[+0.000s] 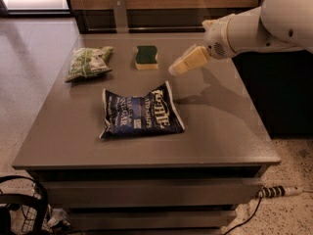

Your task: Pick sponge

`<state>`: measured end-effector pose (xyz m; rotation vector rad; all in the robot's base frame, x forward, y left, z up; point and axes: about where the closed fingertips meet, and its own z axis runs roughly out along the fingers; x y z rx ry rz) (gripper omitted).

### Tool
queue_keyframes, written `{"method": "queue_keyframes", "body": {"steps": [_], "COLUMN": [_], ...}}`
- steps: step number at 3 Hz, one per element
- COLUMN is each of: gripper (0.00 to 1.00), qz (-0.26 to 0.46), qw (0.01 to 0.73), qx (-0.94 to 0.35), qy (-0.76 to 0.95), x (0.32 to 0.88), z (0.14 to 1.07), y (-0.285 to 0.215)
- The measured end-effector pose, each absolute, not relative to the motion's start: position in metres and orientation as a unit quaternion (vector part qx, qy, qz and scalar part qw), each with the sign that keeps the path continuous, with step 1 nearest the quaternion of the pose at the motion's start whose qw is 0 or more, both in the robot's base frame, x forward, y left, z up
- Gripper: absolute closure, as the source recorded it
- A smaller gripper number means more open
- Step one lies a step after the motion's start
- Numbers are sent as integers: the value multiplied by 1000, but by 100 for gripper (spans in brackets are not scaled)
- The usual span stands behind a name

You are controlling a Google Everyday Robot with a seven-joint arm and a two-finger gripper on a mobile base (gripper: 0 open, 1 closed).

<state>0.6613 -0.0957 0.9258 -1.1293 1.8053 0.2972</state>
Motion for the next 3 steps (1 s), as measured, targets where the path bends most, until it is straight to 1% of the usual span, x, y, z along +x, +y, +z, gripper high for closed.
{"method": "queue_keyframes", "body": {"steps": [1, 3], "gripper": [0, 0], "qz": [131, 191], "qw": [491, 513], "qx": [-454, -407], "qy": [732, 731], "x": [678, 713], "z": [923, 871], "y": [-89, -64]}}
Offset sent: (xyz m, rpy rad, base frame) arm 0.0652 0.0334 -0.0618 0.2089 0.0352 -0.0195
